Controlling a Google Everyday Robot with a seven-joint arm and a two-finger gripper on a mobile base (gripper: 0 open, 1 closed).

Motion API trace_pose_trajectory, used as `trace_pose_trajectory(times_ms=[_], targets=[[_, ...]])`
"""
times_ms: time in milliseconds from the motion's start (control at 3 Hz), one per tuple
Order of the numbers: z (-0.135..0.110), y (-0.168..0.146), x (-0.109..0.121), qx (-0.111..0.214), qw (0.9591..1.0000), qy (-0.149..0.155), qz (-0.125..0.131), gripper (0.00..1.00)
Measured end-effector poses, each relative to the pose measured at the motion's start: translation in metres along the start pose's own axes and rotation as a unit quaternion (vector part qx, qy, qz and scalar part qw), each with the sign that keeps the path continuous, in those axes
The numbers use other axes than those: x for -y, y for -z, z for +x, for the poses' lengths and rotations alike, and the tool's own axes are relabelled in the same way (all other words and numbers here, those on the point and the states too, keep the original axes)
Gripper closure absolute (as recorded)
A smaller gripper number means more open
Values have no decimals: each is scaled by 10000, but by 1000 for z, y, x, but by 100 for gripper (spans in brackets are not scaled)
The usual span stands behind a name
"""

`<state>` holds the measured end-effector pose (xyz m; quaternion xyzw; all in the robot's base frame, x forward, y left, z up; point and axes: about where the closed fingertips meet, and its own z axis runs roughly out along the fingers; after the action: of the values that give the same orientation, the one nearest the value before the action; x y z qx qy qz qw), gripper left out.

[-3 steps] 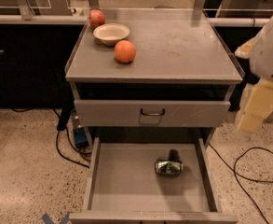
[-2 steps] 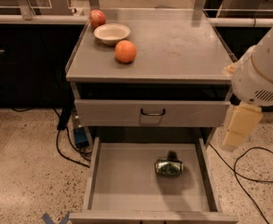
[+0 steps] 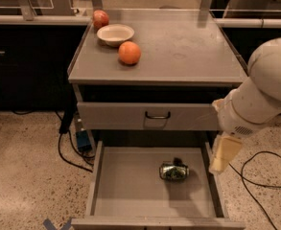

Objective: Pick green can from middle drawer and place on counter

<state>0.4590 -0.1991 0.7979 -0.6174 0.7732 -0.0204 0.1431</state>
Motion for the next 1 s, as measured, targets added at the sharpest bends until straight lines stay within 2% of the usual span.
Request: trace_pose_trajectory(times_ms=[333, 1000], targets=[[6, -48, 2, -26, 9999, -5, -151, 0], [3, -61, 0, 26, 9998, 124, -168, 0]])
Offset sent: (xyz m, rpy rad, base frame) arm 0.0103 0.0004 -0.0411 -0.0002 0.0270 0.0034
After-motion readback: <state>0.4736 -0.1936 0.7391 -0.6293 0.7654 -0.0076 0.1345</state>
